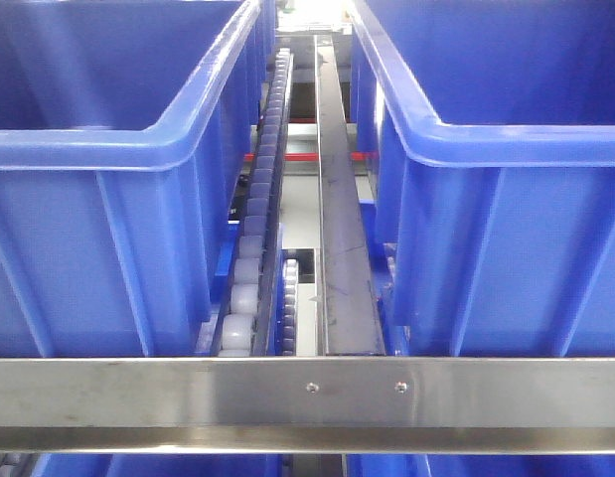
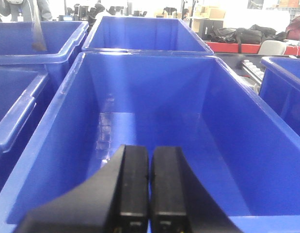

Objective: Pick and sort blue part to right shelf

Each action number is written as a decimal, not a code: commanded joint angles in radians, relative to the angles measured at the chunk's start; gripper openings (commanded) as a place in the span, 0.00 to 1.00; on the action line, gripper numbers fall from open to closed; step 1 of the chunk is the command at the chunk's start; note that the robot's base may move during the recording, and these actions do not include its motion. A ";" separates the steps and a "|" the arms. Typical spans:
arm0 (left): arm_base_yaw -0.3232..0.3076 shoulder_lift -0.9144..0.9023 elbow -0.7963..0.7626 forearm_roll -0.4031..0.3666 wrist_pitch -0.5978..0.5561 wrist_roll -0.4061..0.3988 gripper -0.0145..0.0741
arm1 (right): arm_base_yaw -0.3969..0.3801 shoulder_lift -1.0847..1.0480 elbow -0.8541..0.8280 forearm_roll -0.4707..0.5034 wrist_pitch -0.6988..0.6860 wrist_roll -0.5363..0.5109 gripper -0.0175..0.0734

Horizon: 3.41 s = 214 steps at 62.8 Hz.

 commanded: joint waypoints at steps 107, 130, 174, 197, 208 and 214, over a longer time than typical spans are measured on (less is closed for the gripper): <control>0.002 0.008 -0.027 -0.001 -0.078 -0.010 0.30 | -0.041 -0.280 0.359 -0.063 -0.296 -0.008 0.24; 0.015 -0.006 0.046 0.006 -0.154 0.024 0.30 | -0.041 -0.280 0.359 -0.063 -0.296 -0.008 0.24; 0.022 -0.216 0.369 -0.027 -0.286 0.044 0.30 | -0.041 -0.279 0.359 -0.063 -0.296 -0.008 0.24; 0.022 -0.216 0.369 -0.027 -0.286 0.044 0.30 | -0.041 -0.279 0.359 -0.063 -0.296 -0.008 0.24; 0.022 -0.216 0.369 -0.027 -0.286 0.044 0.30 | -0.041 -0.279 0.359 -0.063 -0.296 -0.008 0.24; 0.022 -0.216 0.369 -0.027 -0.286 0.044 0.30 | -0.041 -0.279 0.359 -0.063 -0.296 -0.008 0.24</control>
